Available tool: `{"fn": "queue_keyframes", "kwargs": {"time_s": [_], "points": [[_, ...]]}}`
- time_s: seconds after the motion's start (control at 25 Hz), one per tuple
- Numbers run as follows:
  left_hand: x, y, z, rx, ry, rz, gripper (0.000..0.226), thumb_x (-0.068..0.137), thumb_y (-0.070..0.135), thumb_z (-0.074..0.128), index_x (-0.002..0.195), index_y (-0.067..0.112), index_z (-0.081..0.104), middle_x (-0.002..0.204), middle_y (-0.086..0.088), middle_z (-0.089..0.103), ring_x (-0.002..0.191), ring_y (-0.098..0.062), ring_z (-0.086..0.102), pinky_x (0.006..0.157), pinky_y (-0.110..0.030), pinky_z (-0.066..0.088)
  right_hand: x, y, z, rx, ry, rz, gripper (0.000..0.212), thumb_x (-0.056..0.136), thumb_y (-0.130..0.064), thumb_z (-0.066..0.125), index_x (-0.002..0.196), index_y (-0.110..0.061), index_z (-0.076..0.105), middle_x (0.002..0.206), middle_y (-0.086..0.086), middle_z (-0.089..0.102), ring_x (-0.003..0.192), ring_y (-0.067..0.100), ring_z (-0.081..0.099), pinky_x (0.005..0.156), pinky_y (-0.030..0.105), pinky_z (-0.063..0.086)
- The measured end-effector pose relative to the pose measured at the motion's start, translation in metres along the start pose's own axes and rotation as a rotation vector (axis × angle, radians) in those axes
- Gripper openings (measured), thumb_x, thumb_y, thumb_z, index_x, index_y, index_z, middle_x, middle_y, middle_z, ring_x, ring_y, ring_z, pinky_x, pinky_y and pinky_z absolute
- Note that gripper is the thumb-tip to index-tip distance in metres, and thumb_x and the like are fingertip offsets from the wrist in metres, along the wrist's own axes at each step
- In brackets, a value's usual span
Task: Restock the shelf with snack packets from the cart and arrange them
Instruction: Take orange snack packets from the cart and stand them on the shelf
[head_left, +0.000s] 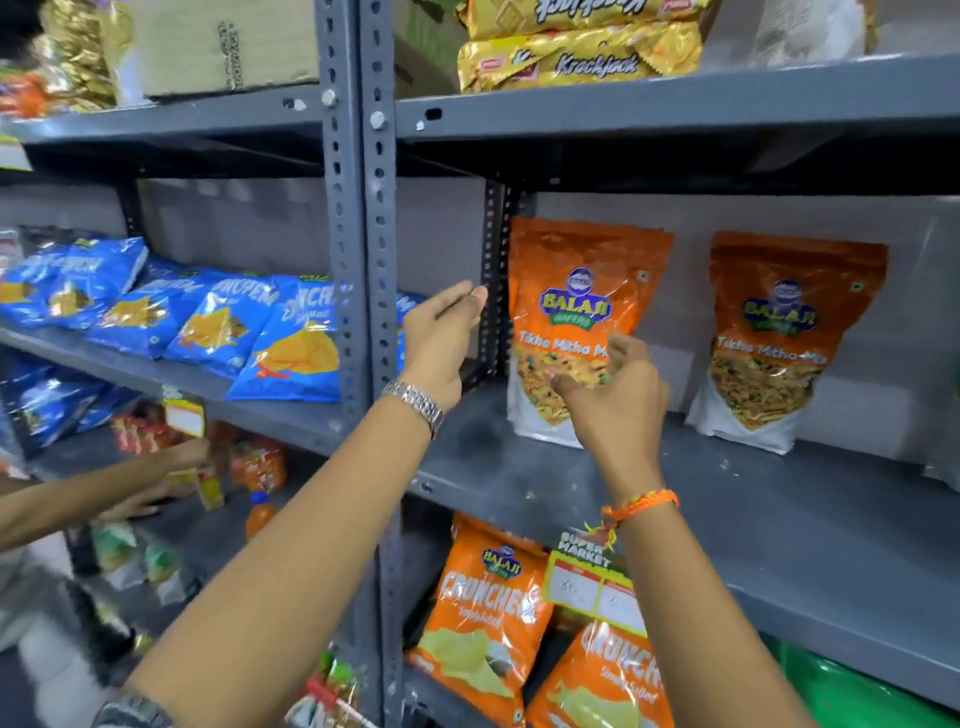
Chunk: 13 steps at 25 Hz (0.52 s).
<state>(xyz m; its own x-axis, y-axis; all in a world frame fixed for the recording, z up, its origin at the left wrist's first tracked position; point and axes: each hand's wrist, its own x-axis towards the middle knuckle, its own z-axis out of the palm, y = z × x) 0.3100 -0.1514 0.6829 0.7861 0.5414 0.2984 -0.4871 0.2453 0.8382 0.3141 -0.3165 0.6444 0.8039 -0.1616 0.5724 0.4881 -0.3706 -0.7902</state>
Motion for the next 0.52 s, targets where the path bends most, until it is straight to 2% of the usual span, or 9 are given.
{"fn": "queue_keyframes", "kwargs": {"time_s": [0.08, 0.2, 0.32, 0.4, 0.52], "points": [[-0.038, 0.009, -0.034, -0.012, -0.023, -0.003, 0.031, 0.094, 0.012, 0.064, 0.125, 0.005, 0.064, 0.129, -0.010, 0.068, 0.121, -0.018, 0.065, 0.084, -0.013, 0.054, -0.040, -0.009, 0.010, 0.103, -0.063, -0.048, 0.067, 0.067, -0.026, 0.087, 0.128, -0.015, 0.060, 0.118, 0.002, 0.071, 0.111, 0.021, 0.066, 0.094, 0.034, 0.055], [-0.089, 0.010, -0.100, -0.043, 0.031, -0.043, 0.023, 0.097, 0.012, 0.060, 0.120, 0.010, 0.064, 0.130, -0.013, 0.067, 0.121, -0.022, 0.064, 0.104, -0.026, 0.049, -0.102, -0.007, 0.037, 0.229, -0.260, -0.032, 0.072, 0.067, -0.019, 0.089, 0.132, -0.012, 0.059, 0.123, 0.001, 0.065, 0.113, 0.014, 0.063, 0.088, 0.028, 0.058], [-0.130, -0.003, -0.185, -0.057, 0.169, -0.109, 0.019, 0.098, 0.014, 0.058, 0.116, 0.011, 0.066, 0.116, -0.009, 0.072, 0.105, -0.019, 0.071, 0.097, -0.029, 0.055, -0.164, 0.011, 0.069, 0.218, -0.452, -0.014, 0.069, 0.065, -0.017, 0.090, 0.128, -0.013, 0.062, 0.124, 0.004, 0.069, 0.113, 0.014, 0.066, 0.087, 0.031, 0.060], [-0.157, -0.024, -0.251, -0.043, 0.321, -0.160, 0.016, 0.099, 0.012, 0.056, 0.112, 0.012, 0.066, 0.109, -0.006, 0.073, 0.098, -0.016, 0.072, 0.092, -0.028, 0.057, -0.209, 0.035, 0.102, 0.130, -0.632, 0.035, 0.069, 0.064, -0.020, 0.092, 0.127, -0.014, 0.062, 0.123, 0.003, 0.070, 0.112, 0.015, 0.066, 0.089, 0.035, 0.060], [-0.196, -0.075, -0.347, 0.004, 0.589, -0.283, 0.018, 0.100, 0.010, 0.055, 0.115, 0.010, 0.063, 0.107, -0.005, 0.071, 0.100, -0.017, 0.068, 0.090, -0.026, 0.057, -0.270, 0.072, 0.144, -0.029, -0.916, 0.081, 0.068, 0.062, -0.024, 0.092, 0.123, -0.016, 0.064, 0.123, 0.003, 0.070, 0.114, 0.016, 0.066, 0.096, 0.038, 0.057]]}}
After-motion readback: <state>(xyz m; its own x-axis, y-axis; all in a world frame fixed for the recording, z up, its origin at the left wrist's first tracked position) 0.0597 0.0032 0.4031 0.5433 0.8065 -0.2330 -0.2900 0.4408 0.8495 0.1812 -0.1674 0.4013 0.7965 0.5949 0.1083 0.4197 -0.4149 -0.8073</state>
